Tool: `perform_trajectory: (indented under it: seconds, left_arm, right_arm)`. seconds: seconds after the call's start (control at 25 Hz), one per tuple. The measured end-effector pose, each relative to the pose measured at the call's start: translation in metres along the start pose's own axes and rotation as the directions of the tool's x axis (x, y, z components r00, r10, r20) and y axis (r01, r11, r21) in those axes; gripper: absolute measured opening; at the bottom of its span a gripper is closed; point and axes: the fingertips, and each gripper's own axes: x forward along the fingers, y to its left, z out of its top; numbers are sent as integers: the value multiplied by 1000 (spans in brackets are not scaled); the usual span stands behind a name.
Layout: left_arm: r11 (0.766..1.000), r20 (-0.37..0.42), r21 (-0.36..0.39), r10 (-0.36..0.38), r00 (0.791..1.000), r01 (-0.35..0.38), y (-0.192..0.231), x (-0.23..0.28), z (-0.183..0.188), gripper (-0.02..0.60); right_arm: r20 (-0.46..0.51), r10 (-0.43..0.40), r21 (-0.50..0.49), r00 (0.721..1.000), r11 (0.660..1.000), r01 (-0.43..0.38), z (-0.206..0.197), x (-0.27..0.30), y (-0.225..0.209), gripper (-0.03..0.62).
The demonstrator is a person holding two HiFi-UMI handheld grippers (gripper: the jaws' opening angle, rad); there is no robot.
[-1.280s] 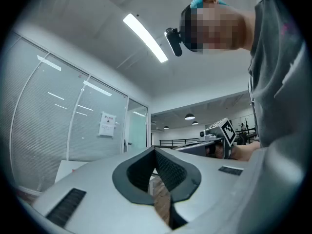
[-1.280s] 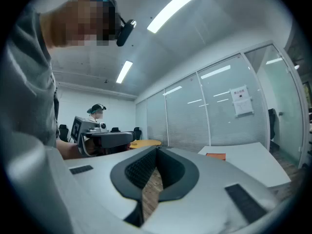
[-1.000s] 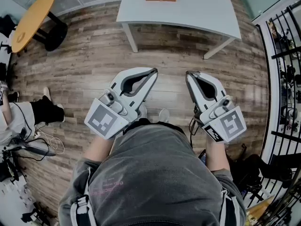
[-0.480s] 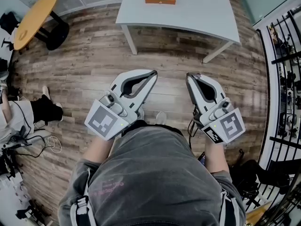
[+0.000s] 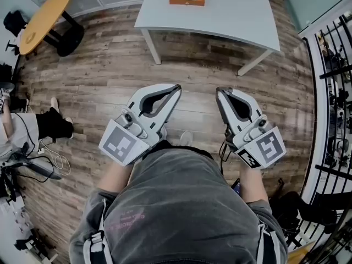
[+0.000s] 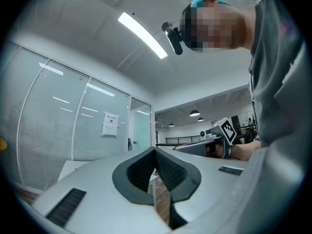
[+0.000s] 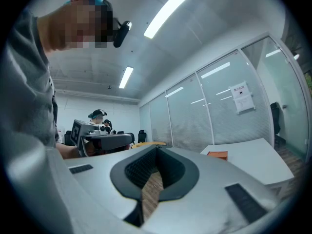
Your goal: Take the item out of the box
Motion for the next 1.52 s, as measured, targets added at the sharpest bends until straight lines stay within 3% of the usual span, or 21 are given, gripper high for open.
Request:
perform_trajectory:
  seconds: [0.92, 1.52]
  left_arm:
    - [999, -5, 10, 47, 999, -47, 7, 19, -3, 3]
    - [999, 1, -19, 47, 999, -47, 68, 42, -18, 3]
  right_arm:
    - [4, 30, 22, 1000, 999, -30, -3, 4, -29, 5]
    - [-17, 24, 23, 1000, 999, -24, -6, 57, -64, 5]
